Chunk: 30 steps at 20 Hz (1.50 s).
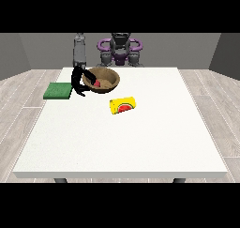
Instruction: Pick the cup and pour the ball into the bowl, then pick the bowl and place it on the pad
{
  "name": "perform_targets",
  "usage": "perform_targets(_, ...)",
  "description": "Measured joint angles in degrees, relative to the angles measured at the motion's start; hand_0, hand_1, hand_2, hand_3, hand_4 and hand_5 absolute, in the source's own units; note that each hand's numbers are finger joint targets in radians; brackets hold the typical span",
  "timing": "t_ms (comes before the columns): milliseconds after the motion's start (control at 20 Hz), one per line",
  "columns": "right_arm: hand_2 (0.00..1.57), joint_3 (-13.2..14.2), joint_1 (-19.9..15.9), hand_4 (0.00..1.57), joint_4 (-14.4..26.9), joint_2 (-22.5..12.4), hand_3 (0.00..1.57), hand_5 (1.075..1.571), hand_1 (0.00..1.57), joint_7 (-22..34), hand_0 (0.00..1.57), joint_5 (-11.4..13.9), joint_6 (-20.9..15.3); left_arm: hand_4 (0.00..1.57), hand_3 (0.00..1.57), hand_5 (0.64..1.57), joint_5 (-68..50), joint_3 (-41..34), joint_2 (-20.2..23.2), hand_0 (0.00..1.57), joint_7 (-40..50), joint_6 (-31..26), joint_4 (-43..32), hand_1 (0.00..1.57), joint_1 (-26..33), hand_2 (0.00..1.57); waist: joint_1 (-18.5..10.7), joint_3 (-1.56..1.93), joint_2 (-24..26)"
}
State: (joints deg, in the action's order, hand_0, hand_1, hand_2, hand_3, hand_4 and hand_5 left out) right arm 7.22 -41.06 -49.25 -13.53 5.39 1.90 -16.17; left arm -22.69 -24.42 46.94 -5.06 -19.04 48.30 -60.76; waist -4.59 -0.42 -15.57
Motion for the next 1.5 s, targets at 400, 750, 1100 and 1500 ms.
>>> perform_targets(400,1.57,0.1,-1.3,1.30,-0.5,-5.7,1.57,1.514,1.57,5.5,1.57,-0.2,6.0,0.00,0.00,1.539,-0.3,-3.0,4.7,0.00,-3.8,-3.1,-4.6,0.00,4.2,0.00,3.9,0.34,-0.4)
perform_targets(750,1.57,1.3,1.0,1.30,1.9,-10.8,1.57,1.528,1.57,0.2,1.57,-0.1,11.8,0.00,0.00,1.533,0.3,-3.6,5.6,0.00,-5.9,-1.3,-3.7,0.00,6.0,0.00,6.1,0.43,-1.8)
perform_targets(1100,1.57,6.0,2.4,1.28,7.2,-16.8,1.21,1.535,1.57,-6.2,1.57,-2.7,17.8,0.00,0.00,1.534,-0.3,-3.3,5.6,0.00,-5.1,-0.6,-0.9,0.00,7.1,0.00,6.3,0.47,-2.5)
perform_targets(1500,1.57,10.8,0.8,1.30,13.8,-21.7,0.39,1.547,1.57,-12.6,1.57,-5.3,22.0,0.13,0.00,1.533,-2.0,-4.1,8.1,0.00,-3.3,-0.2,2.6,0.00,5.5,0.00,4.7,0.53,-7.4)
